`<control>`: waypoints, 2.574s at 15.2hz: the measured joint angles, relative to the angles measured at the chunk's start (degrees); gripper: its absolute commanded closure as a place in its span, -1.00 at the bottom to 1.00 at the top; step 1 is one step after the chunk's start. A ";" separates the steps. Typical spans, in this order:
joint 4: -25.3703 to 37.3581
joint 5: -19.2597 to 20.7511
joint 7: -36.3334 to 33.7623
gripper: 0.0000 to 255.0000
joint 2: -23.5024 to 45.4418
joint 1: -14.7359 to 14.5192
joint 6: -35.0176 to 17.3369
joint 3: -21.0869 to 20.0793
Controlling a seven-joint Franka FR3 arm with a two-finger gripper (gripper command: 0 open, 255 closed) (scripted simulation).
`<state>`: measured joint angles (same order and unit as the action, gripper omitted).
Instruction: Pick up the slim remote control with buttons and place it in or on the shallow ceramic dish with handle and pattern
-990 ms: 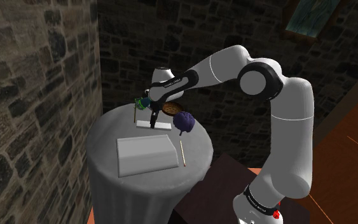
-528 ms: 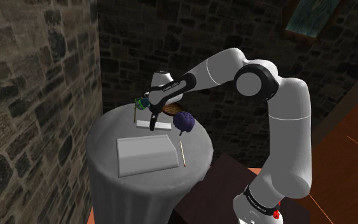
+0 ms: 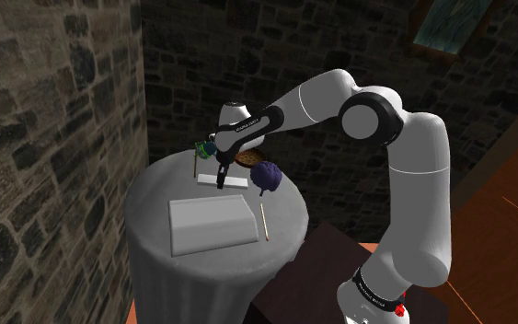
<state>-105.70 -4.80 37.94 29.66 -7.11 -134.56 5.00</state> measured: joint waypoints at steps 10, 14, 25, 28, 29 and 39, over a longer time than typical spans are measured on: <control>0.24 0.30 -0.28 1.00 -2.11 -0.14 2.42 0.19; 0.77 0.55 -0.42 1.00 -3.86 -0.20 4.69 0.34; 2.96 1.21 -0.87 1.00 -8.30 -0.36 11.29 0.67; 4.04 1.38 -1.13 1.00 -9.27 -0.49 13.33 0.70; 4.28 1.42 -1.15 1.00 -9.48 -0.49 13.78 0.71; 14.07 -0.28 9.71 1.00 -3.59 7.54 18.07 3.57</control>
<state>-91.63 -5.09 47.65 26.07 0.43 -116.50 8.57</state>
